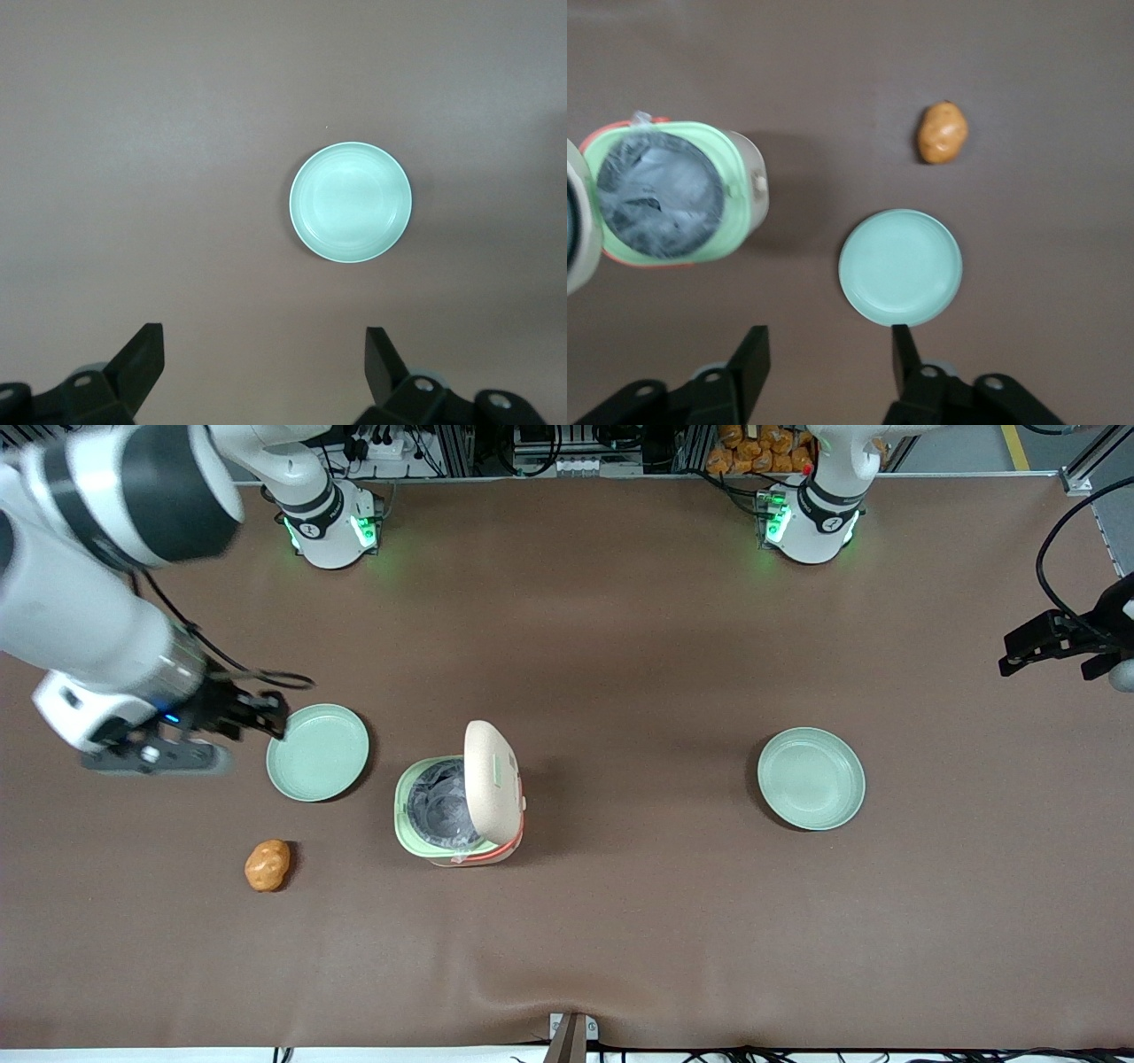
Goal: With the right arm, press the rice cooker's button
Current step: 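Lift the right gripper away from the cooker as the lid pops open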
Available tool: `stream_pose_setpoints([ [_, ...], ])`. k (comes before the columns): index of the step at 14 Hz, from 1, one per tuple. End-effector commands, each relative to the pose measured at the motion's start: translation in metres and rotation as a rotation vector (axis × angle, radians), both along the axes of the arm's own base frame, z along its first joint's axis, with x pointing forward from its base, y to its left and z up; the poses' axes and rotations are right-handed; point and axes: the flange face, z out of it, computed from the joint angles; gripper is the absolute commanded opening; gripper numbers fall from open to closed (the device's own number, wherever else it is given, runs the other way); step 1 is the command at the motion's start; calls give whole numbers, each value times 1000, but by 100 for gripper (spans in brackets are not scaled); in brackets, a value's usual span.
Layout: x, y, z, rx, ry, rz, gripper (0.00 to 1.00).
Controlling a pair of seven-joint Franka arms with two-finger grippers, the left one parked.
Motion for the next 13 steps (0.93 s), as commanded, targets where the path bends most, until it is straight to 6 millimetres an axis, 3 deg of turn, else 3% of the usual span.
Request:
stream_pose_setpoints([
  [1,-25,-40,28,10,32,29,100],
  [6,-66,-147,73,26,52,62,100],
  [8,-82,-163,87,23,47,37,100],
  [10,-102,-178,84,21,49,5,100],
  [13,-132,-173,80,8,-9,8,100],
])
